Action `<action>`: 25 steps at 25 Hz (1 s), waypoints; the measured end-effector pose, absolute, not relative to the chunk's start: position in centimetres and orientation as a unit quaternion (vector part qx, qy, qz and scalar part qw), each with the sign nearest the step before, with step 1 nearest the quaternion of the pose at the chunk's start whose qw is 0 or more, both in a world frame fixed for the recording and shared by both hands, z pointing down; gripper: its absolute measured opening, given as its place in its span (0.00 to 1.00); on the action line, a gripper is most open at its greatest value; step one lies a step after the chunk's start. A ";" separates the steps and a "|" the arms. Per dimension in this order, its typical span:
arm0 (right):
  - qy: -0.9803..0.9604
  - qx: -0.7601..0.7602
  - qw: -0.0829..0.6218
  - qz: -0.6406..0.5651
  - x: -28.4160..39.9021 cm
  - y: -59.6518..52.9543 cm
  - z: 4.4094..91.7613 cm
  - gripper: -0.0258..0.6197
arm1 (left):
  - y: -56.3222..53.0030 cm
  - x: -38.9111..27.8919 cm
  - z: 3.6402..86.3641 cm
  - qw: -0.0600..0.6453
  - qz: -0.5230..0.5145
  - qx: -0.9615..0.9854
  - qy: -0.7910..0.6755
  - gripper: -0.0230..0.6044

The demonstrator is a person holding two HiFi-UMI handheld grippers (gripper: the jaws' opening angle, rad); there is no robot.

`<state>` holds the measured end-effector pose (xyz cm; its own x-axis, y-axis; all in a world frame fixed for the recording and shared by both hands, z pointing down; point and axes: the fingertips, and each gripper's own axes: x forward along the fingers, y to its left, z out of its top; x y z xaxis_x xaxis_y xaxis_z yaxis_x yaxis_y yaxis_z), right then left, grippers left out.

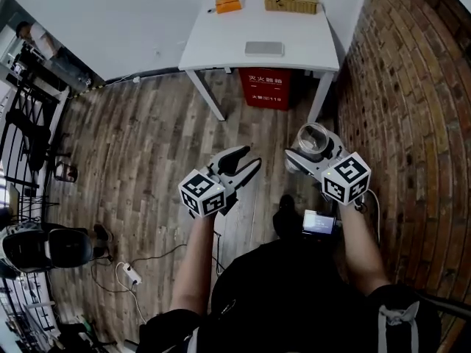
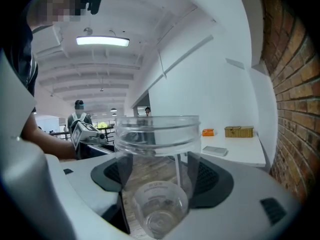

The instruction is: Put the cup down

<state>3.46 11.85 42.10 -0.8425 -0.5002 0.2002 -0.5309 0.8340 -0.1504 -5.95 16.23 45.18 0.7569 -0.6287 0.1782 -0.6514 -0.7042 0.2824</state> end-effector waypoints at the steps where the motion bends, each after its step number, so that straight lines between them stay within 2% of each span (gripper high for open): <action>1: -0.955 0.268 0.076 0.100 3.7 10.2 41.9 0.59 | 14.5 -5.6 44.9 0.165 0.033 0.923 -0.347 0.35; 11: -0.957 0.259 0.072 0.106 6.5 -2.6 41.2 0.59 | 2.3 -2.4 43.7 0.166 0.032 0.920 -0.355 0.34; 25: -0.953 0.271 0.077 0.115 5.5 -10.1 42.6 0.59 | -5.2 -4.9 45.2 0.175 0.039 0.918 -0.354 0.34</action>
